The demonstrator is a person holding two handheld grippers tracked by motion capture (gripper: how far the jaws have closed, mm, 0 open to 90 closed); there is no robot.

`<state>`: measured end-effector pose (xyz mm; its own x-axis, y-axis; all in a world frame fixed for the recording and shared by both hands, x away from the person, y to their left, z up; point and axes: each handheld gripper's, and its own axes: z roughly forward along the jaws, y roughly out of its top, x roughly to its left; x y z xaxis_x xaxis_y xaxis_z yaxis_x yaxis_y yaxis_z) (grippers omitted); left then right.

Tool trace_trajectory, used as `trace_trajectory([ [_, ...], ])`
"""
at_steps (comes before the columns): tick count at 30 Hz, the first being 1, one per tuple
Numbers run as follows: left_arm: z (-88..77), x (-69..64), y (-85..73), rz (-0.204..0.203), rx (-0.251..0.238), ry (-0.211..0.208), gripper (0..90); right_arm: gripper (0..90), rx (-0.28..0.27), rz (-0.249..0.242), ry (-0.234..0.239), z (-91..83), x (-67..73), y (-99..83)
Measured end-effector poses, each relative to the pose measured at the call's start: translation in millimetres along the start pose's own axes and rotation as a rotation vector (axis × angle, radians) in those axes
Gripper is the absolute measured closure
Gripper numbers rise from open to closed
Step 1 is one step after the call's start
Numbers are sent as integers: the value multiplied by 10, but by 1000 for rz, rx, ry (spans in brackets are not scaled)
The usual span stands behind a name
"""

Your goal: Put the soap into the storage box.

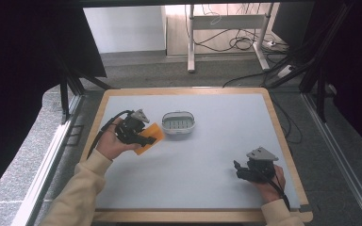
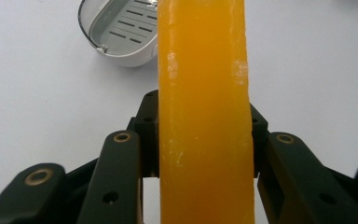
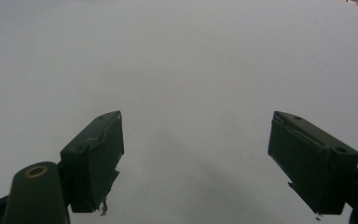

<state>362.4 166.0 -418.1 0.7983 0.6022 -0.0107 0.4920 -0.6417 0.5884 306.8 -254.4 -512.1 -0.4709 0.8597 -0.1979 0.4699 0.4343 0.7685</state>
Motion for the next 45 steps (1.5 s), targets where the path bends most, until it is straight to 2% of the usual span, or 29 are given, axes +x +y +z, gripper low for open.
trace_trajectory([
  [8, 31, 28, 70, 28, 5, 2, 619, 185, 2, -2, -2, 9, 6, -3],
  [19, 51, 53, 160, 41, 13, 2, 619, 185, 4, -1, -2, 9, 6, -6],
  [29, 95, 36, 259, 65, 22, -3, 619, 185, 5, -4, -5, 9, 7, -8],
  [38, 123, 10, 364, 102, 34, -13, 619, 185, 5, -3, -9, 1, -3, -8],
  [45, 122, 21, 440, 110, 38, -14, 619, 185, 7, -4, -10, 0, 0, -10],
])
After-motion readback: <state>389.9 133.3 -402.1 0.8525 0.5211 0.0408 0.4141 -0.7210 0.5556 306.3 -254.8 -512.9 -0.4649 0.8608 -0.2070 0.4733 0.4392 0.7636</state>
